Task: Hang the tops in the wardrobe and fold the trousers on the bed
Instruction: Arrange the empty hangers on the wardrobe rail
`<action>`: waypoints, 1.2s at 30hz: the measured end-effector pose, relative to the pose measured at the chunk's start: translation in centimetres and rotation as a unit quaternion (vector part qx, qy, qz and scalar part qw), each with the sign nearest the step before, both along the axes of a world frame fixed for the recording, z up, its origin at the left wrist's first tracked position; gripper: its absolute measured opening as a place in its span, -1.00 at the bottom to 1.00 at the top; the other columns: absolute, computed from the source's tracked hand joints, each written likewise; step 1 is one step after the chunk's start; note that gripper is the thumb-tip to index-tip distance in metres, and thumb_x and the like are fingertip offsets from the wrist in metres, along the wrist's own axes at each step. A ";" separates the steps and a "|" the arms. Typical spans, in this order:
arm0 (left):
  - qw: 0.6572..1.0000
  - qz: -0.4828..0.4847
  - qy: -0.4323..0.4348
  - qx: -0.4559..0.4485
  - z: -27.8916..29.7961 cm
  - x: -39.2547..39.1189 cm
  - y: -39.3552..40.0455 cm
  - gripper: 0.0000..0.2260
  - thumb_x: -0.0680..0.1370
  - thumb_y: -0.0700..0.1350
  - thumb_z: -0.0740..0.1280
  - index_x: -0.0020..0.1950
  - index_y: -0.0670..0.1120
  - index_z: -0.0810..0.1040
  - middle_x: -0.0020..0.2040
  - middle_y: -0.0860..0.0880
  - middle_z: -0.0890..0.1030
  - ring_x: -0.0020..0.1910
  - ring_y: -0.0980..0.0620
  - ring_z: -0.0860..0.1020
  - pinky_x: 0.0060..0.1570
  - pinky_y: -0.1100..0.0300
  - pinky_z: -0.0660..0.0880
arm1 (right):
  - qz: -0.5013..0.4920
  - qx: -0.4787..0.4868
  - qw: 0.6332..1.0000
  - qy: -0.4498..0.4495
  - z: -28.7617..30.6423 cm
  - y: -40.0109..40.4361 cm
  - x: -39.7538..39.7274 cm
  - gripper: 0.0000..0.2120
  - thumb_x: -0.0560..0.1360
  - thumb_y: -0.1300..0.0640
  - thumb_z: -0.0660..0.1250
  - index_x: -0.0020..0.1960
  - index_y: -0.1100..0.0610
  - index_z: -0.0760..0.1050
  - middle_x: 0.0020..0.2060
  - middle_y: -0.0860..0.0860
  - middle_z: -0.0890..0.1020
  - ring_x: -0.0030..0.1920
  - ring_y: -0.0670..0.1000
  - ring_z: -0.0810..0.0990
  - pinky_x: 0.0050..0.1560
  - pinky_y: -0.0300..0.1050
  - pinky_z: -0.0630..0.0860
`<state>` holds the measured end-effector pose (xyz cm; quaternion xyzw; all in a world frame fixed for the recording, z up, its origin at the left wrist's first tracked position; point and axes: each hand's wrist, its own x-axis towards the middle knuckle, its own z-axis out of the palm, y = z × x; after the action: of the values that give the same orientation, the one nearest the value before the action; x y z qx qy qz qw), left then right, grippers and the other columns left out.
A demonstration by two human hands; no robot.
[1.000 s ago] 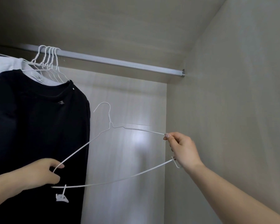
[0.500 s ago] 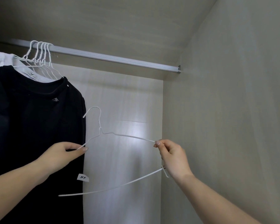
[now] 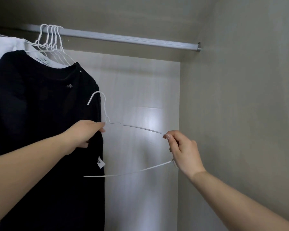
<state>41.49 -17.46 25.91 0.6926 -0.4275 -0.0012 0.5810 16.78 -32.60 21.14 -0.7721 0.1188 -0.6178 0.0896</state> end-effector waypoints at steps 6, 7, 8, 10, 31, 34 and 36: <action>0.999 -0.005 -0.027 0.019 -0.1 -0.6 0.0 -0.53 0.46 0.34 0.25 -0.06 -0.04 0.63 0.01 0.06 0.50 0.09 0.00 0.47 -0.21 0.17 0.47 | -0.021 -0.033 0.999 0.002 -0.2 -0.3 -0.2 -0.79 0.59 0.10 0.20 -0.17 -0.13 0.46 -0.40 -0.11 0.51 -0.41 -0.05 0.50 -0.35 -0.35 0.36; 0.999 0.003 -0.033 0.023 0.0 -0.7 -0.1 -0.55 0.46 0.32 0.27 -0.07 -0.07 0.62 -0.04 0.07 0.50 0.03 0.02 0.47 -0.25 0.18 0.46 | -0.027 -0.035 0.999 0.006 -0.2 -0.3 -0.3 -0.80 0.59 0.10 0.20 -0.17 -0.11 0.46 -0.41 -0.13 0.52 -0.39 -0.04 0.50 -0.34 -0.32 0.36; 0.999 0.006 -0.035 0.028 0.0 -0.9 -0.2 -0.57 0.47 0.29 0.29 -0.09 -0.08 0.61 -0.08 0.06 0.49 -0.03 0.03 0.48 -0.29 0.18 0.46 | -0.036 -0.035 0.999 0.009 0.0 -0.2 -0.5 -0.81 0.59 0.10 0.21 -0.16 -0.11 0.47 -0.42 -0.12 0.52 -0.38 -0.03 0.50 -0.32 -0.28 0.38; 0.999 0.012 -0.031 0.037 -0.2 -1.1 -0.3 -0.60 0.50 0.25 0.29 -0.11 -0.09 0.60 -0.10 0.04 0.46 -0.10 0.02 0.49 -0.33 0.19 0.46 | -0.068 -0.034 0.997 0.031 0.3 -0.2 -0.8 -0.83 0.59 0.06 0.20 -0.14 -0.08 0.51 -0.42 -0.08 0.54 -0.34 -0.03 0.54 -0.25 -0.17 0.42; 0.991 -0.049 0.121 0.019 -2.4 -2.1 -0.3 -0.43 0.43 0.42 0.22 -0.02 -0.10 0.49 0.16 -0.09 0.47 0.06 -0.16 0.59 -0.08 0.01 0.62 | -0.017 -0.196 0.801 0.566 -13.8 7.2 10.0 -0.24 0.51 -0.29 0.15 0.55 0.00 -0.08 0.51 0.03 0.16 0.39 0.12 0.34 0.29 0.04 0.39; 0.988 -0.061 0.139 0.008 -2.4 -1.9 0.3 -0.41 0.44 0.41 0.21 0.06 -0.12 0.47 0.12 -0.04 0.46 0.06 -0.15 0.60 -0.03 -0.03 0.62 | -0.068 -0.208 0.764 0.607 -15.6 6.9 10.8 -0.30 0.50 -0.31 0.15 0.48 0.07 0.14 0.30 0.11 0.42 0.21 0.17 0.49 0.05 0.01 0.45; 0.986 -0.063 0.157 -0.005 -2.4 -1.7 0.7 -0.48 0.48 0.36 0.20 -0.03 -0.12 0.46 0.06 -0.06 0.50 -0.07 -0.10 0.64 -0.15 0.02 0.64 | -0.091 -0.198 0.739 0.638 -16.4 6.1 10.9 -0.40 0.51 -0.29 0.15 0.33 0.14 0.37 0.18 0.13 0.49 0.15 0.17 0.51 -0.04 -0.03 0.42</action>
<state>39.79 -16.71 23.47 0.6528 -0.3736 -0.1441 0.6430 27.65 -26.49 4.69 -0.9713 0.0931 0.0041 -0.2186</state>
